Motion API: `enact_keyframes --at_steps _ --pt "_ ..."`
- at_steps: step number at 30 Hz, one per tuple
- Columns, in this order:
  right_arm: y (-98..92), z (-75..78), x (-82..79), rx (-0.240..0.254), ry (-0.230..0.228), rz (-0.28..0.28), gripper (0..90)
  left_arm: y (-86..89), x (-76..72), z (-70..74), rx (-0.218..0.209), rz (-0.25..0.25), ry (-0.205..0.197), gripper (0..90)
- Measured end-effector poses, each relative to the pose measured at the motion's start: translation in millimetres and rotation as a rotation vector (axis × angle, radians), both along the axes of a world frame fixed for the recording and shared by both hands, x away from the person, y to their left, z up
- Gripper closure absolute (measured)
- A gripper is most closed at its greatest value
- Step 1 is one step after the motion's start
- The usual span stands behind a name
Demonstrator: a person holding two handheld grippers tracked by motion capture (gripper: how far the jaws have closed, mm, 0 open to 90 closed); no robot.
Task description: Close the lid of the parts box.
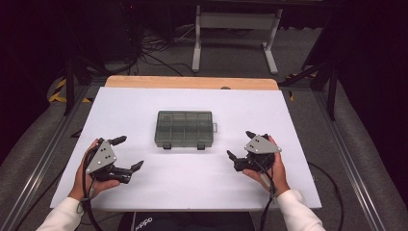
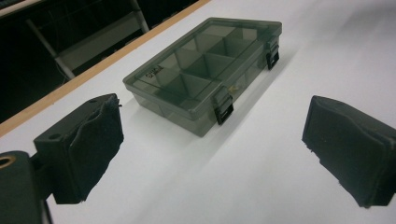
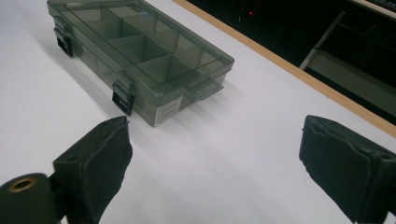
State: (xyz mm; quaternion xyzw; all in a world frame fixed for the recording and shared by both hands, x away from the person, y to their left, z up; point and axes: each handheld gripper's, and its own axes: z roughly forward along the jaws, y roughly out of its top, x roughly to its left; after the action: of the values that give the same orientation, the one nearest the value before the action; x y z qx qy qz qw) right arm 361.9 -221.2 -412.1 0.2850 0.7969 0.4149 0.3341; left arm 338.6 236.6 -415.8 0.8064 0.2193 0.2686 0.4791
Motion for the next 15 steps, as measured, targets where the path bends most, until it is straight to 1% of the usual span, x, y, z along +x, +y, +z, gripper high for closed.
enact_keyframes --at_steps 2,5,9,13,15 --pt "-1.9 -0.6 -2.8 -0.004 0.001 -0.007 9.8 0.9 -1.2 -1.0 0.007 -0.002 -0.005 5.7" --pt "-4.4 -2.4 -6.7 -0.016 -0.001 -0.016 9.6 2.8 -4.2 -2.9 0.008 -0.004 0.009 5.7" --pt "-7.1 -6.5 -12.2 -0.032 0.009 -0.023 8.7 4.8 -7.7 -5.0 0.012 -0.007 0.018 5.6" --pt "-10.8 -8.7 -19.8 -0.027 0.022 -0.031 8.1 6.7 -10.7 -6.3 0.014 -0.005 0.021 5.6" --pt "-11.4 -9.3 -21.0 -0.024 0.027 -0.033 8.0 6.7 -11.3 -6.6 0.015 -0.006 0.023 5.6"
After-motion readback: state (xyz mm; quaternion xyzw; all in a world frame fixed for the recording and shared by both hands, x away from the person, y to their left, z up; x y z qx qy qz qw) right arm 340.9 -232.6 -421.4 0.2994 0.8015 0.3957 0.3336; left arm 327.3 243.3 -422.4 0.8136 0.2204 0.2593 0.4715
